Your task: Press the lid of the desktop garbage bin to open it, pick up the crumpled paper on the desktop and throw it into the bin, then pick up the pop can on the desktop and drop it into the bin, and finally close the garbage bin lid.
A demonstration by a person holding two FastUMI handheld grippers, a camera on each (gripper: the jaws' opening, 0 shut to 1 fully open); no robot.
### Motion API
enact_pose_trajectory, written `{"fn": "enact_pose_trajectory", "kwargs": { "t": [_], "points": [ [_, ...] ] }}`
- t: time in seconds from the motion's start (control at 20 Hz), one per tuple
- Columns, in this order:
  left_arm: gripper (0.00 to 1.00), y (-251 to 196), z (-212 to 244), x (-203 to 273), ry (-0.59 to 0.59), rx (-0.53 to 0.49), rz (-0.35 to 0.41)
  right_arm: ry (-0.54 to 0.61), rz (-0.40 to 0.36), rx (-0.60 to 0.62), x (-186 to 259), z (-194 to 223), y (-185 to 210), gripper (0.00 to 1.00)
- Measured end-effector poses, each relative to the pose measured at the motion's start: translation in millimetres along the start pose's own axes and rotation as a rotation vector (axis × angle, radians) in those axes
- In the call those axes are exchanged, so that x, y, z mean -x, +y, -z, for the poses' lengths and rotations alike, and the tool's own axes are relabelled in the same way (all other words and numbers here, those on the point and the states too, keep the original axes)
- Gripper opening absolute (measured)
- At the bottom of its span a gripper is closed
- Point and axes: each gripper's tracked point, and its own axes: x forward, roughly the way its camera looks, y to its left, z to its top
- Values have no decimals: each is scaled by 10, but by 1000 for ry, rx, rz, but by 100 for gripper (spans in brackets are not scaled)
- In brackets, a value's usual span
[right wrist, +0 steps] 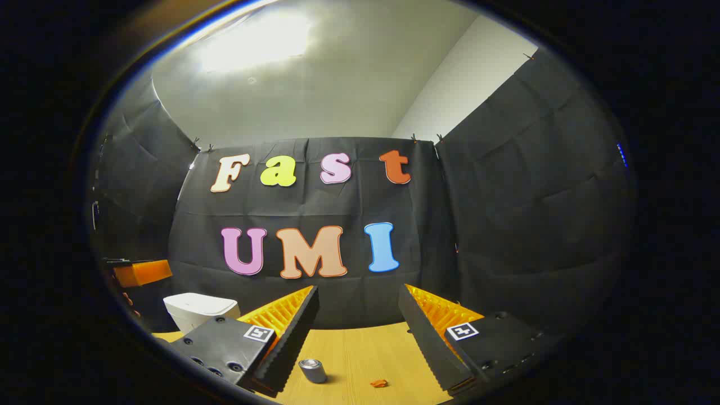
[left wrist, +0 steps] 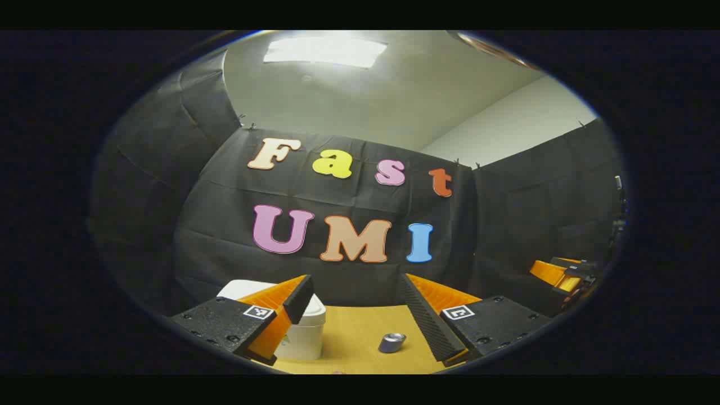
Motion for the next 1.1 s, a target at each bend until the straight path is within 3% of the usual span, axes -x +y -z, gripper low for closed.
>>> {"fn": "enact_pose_trajectory", "kwargs": {
  "t": [0.15, 0.5, 0.85, 1.1],
  "points": [
    [93, -27, 26, 52, 19, 19, 0, 42, -65, 40, -15, 122, 182, 95],
    [93, -21, 104, 28, 54, 22, -6, 60, -118, 64, 53, 122, 281, 95],
    [93, -46, 140, 47, 83, -41, 17, 74, -85, 51, 78, 151, 162, 95],
    [92, -118, 212, -2, 96, -26, 43, 93, -94, 38, 31, 214, 236, 95]
  ]
}}
